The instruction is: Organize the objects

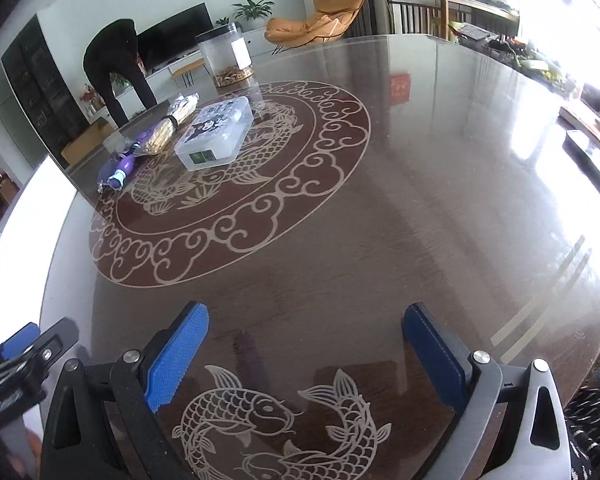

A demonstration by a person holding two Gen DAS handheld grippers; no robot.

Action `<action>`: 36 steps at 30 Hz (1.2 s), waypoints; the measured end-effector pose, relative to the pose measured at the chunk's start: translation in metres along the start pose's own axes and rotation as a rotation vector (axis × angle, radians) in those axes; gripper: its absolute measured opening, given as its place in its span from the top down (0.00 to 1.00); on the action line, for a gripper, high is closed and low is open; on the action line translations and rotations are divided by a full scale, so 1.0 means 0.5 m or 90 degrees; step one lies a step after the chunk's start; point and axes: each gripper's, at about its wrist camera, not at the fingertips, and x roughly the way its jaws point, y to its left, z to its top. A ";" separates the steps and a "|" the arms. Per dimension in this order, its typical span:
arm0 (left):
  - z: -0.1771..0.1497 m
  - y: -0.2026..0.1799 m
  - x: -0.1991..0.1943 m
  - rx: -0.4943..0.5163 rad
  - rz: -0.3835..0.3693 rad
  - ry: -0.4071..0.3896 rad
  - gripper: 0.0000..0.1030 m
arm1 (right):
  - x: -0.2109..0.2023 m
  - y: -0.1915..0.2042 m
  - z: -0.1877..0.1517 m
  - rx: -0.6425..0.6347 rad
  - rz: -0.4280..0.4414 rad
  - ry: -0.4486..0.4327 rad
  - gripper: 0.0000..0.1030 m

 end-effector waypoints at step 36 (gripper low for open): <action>0.059 0.009 0.075 -0.025 0.042 -0.031 0.00 | 0.016 0.048 -0.023 -0.084 -0.070 0.011 0.00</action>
